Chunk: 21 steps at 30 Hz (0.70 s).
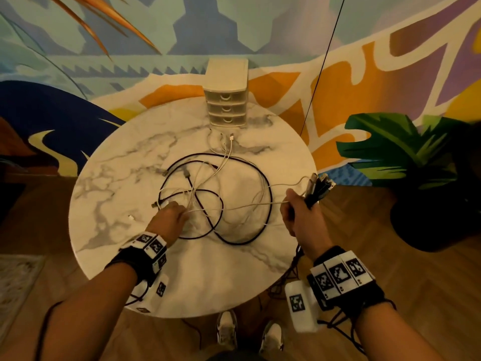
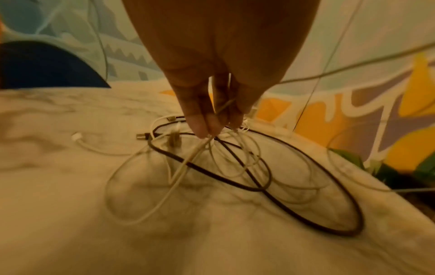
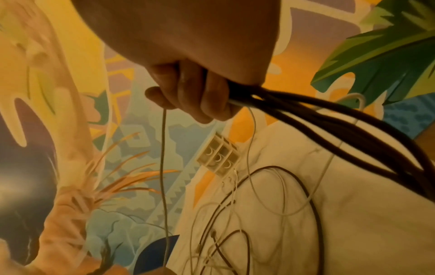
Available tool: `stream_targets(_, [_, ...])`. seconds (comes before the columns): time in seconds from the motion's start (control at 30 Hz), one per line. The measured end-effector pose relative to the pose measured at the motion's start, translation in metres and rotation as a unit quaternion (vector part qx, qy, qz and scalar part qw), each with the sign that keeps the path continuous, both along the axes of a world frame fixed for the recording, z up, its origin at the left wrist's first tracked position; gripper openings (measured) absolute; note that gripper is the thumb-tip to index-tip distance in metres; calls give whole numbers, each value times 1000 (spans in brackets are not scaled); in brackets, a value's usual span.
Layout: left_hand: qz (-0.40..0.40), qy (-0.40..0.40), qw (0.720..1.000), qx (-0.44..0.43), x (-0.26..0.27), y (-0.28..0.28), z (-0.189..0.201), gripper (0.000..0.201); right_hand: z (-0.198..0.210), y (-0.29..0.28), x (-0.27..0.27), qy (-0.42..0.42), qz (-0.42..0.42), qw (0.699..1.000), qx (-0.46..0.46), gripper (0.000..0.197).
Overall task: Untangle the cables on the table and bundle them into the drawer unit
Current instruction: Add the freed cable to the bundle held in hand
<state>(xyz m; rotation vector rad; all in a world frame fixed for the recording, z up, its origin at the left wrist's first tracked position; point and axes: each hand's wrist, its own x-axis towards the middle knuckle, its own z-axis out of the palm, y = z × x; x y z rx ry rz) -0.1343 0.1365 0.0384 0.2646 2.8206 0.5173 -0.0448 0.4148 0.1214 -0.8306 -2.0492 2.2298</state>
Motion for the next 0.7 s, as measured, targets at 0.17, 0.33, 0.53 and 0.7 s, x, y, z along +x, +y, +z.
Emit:
stream_targets(0.17, [139,214,957,136,-34,-7,50,19,13,16,-7,97,-91,987,-89,43])
stream_targets(0.33, [87,89,992,29,-33,-20,37,25,6,37,-12,139,-177,966,-131,41])
stream_targets(0.53, [170,257,939,150,-36,-20,78,31,-12,39,-4,135,-222,958,-125,56])
stream_targets(0.7, [91,181,954,223,-13,17,106,31,-10,11,4,94,-153,979,-95,65])
